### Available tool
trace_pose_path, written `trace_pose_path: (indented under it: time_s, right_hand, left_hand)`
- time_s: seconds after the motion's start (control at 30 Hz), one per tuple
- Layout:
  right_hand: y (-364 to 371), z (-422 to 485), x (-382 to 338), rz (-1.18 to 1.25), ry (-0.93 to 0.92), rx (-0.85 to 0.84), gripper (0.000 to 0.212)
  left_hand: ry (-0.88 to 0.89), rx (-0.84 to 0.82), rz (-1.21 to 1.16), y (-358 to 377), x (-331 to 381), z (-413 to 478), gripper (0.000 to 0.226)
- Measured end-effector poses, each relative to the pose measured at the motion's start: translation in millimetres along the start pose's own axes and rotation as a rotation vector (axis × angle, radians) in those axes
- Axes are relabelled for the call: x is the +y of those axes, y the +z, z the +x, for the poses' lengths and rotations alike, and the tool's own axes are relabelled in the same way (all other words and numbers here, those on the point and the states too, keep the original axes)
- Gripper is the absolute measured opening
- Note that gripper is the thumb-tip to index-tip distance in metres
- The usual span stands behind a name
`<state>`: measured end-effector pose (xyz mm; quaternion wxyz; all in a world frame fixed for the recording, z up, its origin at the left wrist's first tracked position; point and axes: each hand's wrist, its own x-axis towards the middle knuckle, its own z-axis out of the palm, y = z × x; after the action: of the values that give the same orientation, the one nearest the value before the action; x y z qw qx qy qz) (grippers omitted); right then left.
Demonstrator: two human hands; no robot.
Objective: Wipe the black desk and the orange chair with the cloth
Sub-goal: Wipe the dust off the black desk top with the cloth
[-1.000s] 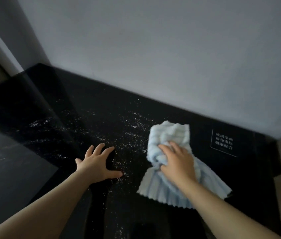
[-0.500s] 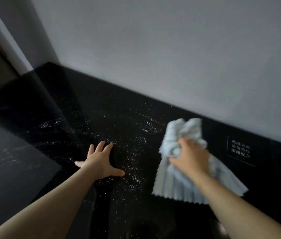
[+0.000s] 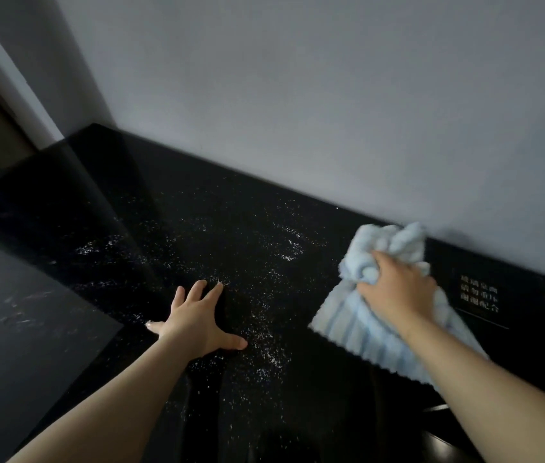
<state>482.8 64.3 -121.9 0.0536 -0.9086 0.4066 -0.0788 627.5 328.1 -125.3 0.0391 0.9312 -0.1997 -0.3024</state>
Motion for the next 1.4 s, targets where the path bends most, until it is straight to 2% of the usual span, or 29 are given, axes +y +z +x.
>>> trace_pose_path:
  time_s: [0.03, 0.1, 0.17, 0.2, 0.27, 0.3, 0.37, 0.43, 0.5, 0.6, 0.67, 0.7, 0.73, 0.77, 0.83, 0.9, 0.97, 1.03, 1.1, 1.13, 1.17, 1.23, 1.3, 1.33, 1.4]
  right_hand:
    - [4, -11, -12, 0.048, -0.111, 0.016, 0.018]
    - [3, -32, -28, 0.148, -0.31, -0.061, 0.016]
    - [-3, -38, -22, 0.244, -0.391, -0.09, 0.021]
    - [-6, -37, -13, 0.239, -0.395, -0.012, 0.025]
    - [-5, -23, 14, 0.096, -0.248, 0.181, 0.03]
    - [-6, -13, 28, 0.004, -0.122, 0.19, 0.033]
    - [-6, -1, 44, -0.092, 0.142, 0.056, 0.043]
    - [-2, -1, 35, -0.1, 0.224, -0.007, 0.051]
    - [2, -15, 4, -0.085, 0.062, 0.007, 0.046]
    - [7, -54, -41, 0.199, -0.444, 0.039, 0.035]
    - [6, -62, -42, 0.282, -0.659, 0.116, 0.036]
    - [4, -54, -35, 0.273, -0.65, 0.184, 0.035]
    - [2, -40, -25, 0.241, -0.537, 0.228, 0.034]
    - [1, -25, -11, 0.182, -0.344, 0.243, 0.035]
    - [-4, 4, 16, 0.058, 0.046, 0.098, 0.049]
    - [-4, 13, 22, 0.016, 0.25, -0.039, 0.058]
    - [-2, 3, 0, -0.057, 0.159, -0.034, 0.05]
    - [5, -18, -35, -0.031, -0.12, -0.001, 0.034]
    - [8, -44, -63, 0.203, -0.387, -0.106, 0.029]
    - [5, -50, -70, 0.356, -0.423, -0.193, 0.032]
    - [0, -47, -72, 0.522, -0.386, -0.205, 0.035]
    - [-5, -20, -62, 0.644, -0.234, 0.01, 0.033]
    - [-7, 20, -35, 0.416, -0.034, 0.173, 0.035]
    - [-7, 39, -19, 0.269, 0.087, 0.129, 0.044]
    - [-4, 61, 7, 0.104, 0.286, -0.065, 0.066]
  left_hand:
    - [-0.002, 0.002, -0.002, 0, 0, -1, 0.122]
    - [0.005, 0.007, -0.004, 0, 0, -2, 0.122]
    - [0.009, 0.016, 0.001, -1, 0, -2, 0.121]
    - [0.009, 0.019, 0.004, -1, 0, -2, 0.121]
    - [0.01, 0.023, 0.002, -1, 0, -2, 0.121]
    - [0.014, 0.022, 0.0, -2, 0, -3, 0.12]
    - [0.027, 0.021, -0.002, -2, 0, -3, 0.12]
    - [0.015, 0.027, -0.009, -2, 1, -2, 0.119]
    - [-0.007, 0.028, -0.017, -2, 2, -2, 0.118]
    - [0.003, 0.037, -0.021, 1, 0, 0, 0.117]
    - [0.017, 0.049, -0.011, 2, -2, 1, 0.117]
    - [0.025, 0.047, -0.009, 3, -3, 1, 0.117]
    - [0.03, 0.044, -0.011, 3, -3, 2, 0.116]
    - [0.033, 0.042, -0.016, 2, -3, 2, 0.116]
    - [0.03, 0.045, -0.027, 2, -2, 2, 0.115]
    - [0.024, 0.048, -0.039, 3, -2, 3, 0.115]
    - [0.026, 0.054, -0.036, 3, -2, 5, 0.115]
    - [0.029, 0.054, -0.03, 4, -2, 5, 0.114]
    - [0.029, 0.061, -0.049, 5, -2, 5, 0.113]
    - [0.029, 0.067, -0.056, 5, -3, 4, 0.113]
    - [0.03, 0.07, -0.054, 5, -3, 4, 0.112]
    - [0.033, 0.067, -0.049, 5, -3, 4, 0.112]
    - [0.036, 0.065, -0.053, 4, -3, 4, 0.112]
    - [0.036, 0.067, -0.058, 3, -3, 5, 0.113]
    - [0.034, 0.071, -0.071, 4, -2, 6, 0.113]
